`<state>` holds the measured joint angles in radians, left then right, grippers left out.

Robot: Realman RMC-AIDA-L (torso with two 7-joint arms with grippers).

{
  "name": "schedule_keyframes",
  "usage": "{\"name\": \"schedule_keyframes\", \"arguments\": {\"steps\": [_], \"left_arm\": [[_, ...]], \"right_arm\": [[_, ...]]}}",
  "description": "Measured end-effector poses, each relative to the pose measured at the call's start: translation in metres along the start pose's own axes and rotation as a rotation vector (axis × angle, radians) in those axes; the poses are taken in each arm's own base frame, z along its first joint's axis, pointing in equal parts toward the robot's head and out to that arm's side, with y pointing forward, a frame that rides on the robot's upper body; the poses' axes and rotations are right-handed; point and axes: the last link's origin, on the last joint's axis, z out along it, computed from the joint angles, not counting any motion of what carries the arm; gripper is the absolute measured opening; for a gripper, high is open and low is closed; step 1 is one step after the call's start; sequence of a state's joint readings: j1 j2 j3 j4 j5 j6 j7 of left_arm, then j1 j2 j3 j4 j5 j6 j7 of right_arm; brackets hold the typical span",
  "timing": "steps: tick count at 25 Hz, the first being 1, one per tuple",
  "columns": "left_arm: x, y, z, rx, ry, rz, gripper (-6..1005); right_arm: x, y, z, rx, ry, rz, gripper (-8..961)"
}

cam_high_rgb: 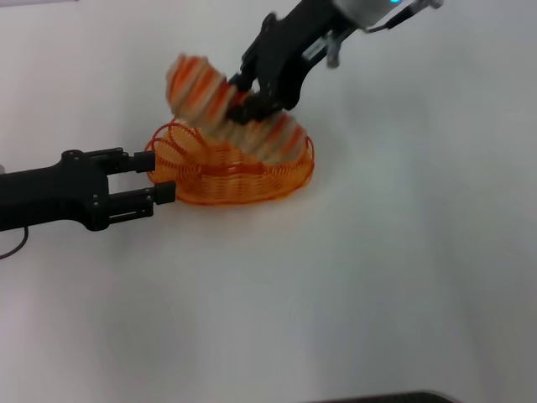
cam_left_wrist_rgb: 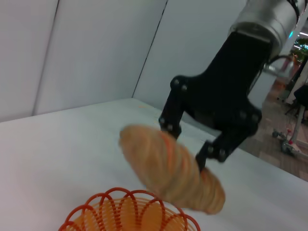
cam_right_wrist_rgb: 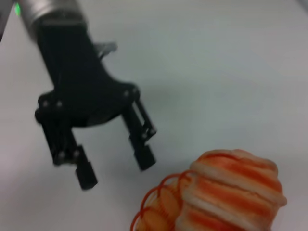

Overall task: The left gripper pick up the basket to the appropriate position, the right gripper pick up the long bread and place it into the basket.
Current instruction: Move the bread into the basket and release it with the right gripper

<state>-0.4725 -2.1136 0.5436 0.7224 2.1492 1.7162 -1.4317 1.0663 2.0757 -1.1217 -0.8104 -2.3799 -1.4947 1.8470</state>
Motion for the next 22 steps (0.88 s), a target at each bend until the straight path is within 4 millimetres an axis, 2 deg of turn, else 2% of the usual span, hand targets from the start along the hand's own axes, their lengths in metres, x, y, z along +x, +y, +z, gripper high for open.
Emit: {"name": "schedule_keyframes", "arguments": {"steps": [5, 11, 17, 21, 22], "left_arm": [[0.0, 0.0, -0.001, 0.002, 0.002, -0.001, 644], [-0.002, -0.001, -0.003, 0.014, 0.003, -0.007, 643], [-0.002, -0.003, -0.004, 0.032, 0.007, -0.013, 642], [-0.003, -0.006, -0.006, 0.059, 0.017, -0.026, 642], [-0.003, -0.007, -0.007, 0.067, 0.021, -0.028, 642]], "right_arm": [[-0.006, 0.002, 0.02, 0.009, 0.1, -0.038, 368], [-0.004, 0.0, 0.025, 0.039, 0.103, -0.04, 503], [0.005, 0.002, 0.024, 0.034, 0.032, -0.005, 661], [0.025, 0.007, 0.015, 0.036, -0.112, 0.077, 840], [0.036, 0.011, 0.01, 0.032, -0.179, 0.114, 838]]}}
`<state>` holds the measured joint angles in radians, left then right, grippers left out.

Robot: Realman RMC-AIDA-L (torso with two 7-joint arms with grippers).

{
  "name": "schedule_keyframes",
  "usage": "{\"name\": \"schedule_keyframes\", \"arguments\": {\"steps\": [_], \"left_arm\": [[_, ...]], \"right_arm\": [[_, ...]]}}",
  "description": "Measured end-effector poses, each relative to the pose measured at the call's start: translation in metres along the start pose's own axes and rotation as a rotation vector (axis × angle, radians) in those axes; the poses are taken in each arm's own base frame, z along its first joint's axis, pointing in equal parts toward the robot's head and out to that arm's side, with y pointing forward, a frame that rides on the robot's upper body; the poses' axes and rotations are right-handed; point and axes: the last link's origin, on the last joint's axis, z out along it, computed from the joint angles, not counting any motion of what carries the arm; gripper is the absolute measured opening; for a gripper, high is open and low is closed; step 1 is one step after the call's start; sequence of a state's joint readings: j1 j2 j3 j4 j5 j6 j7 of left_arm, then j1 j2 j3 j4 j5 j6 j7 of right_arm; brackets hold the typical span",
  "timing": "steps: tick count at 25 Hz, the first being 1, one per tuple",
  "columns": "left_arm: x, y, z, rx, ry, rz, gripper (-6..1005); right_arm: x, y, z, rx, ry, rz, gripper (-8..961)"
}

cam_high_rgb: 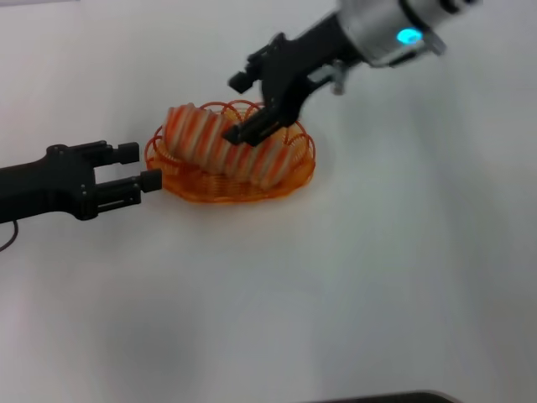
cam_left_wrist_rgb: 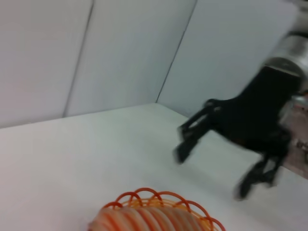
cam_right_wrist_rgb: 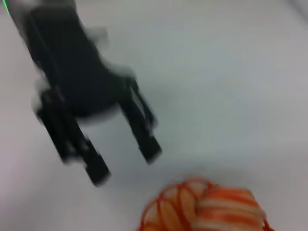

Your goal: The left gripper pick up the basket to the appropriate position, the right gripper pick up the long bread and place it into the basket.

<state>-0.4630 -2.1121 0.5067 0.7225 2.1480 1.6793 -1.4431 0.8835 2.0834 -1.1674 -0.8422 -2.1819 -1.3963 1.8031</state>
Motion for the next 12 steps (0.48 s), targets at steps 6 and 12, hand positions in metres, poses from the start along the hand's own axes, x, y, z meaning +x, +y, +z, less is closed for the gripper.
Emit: {"name": "schedule_keyframes", "arguments": {"steps": [6, 12], "left_arm": [[0.0, -0.009, -0.005, 0.064, 0.014, -0.016, 643], [-0.004, -0.015, -0.007, 0.112, 0.025, -0.052, 643]], "right_arm": [[0.077, 0.026, -0.041, 0.027, -0.399, 0.208, 830], [0.165, 0.065, -0.039, 0.147, -0.558, 0.384, 826]]}}
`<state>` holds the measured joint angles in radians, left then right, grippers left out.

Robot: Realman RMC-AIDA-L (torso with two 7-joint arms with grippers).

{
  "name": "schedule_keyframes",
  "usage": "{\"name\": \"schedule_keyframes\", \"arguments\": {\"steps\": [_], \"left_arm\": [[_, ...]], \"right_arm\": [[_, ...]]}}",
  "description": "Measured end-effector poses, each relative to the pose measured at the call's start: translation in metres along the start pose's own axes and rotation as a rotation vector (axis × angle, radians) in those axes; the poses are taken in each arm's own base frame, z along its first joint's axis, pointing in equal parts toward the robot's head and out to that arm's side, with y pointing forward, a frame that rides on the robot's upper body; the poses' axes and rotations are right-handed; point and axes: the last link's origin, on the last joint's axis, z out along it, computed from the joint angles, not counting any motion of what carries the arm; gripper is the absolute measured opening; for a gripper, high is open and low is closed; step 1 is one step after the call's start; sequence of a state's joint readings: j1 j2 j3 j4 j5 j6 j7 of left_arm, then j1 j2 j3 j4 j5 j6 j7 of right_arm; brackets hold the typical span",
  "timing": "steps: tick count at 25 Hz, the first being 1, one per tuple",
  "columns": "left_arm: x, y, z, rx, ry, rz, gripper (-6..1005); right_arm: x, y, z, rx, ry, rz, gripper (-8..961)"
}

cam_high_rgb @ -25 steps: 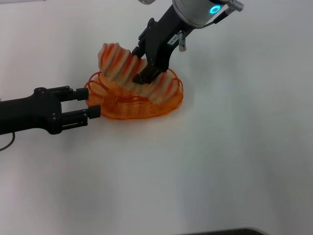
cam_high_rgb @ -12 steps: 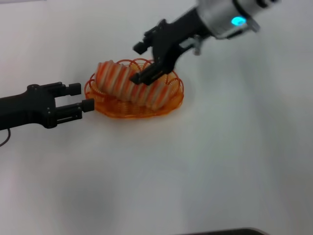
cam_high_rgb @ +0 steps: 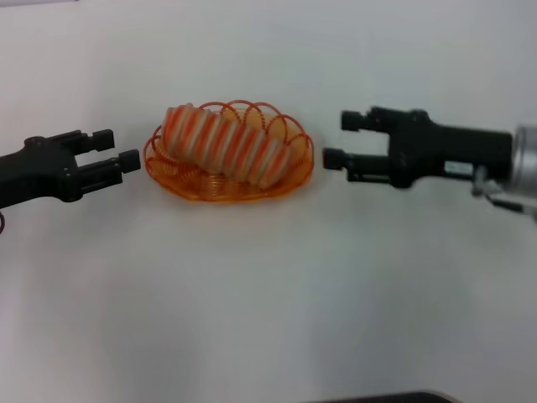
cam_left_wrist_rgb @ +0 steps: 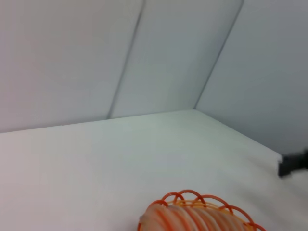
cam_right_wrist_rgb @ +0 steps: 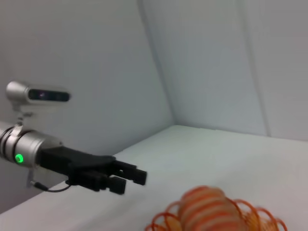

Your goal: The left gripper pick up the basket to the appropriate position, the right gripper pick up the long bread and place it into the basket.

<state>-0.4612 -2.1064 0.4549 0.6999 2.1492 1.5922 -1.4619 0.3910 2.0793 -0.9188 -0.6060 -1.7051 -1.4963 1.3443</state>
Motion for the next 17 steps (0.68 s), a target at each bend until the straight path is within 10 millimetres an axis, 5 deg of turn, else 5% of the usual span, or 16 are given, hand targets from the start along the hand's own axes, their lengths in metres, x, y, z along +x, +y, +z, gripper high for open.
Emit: {"name": "schedule_keyframes", "arguments": {"steps": [6, 17], "left_arm": [[-0.004, -0.005, 0.0, 0.038, -0.004, -0.041, 643], [-0.006, -0.003, 0.001, 0.022, -0.03, -0.059, 642]], "right_arm": [[0.03, 0.009, -0.014, 0.039, -0.032, 0.038, 826], [0.036, 0.01, -0.014, 0.049, -0.031, 0.045, 826]]}}
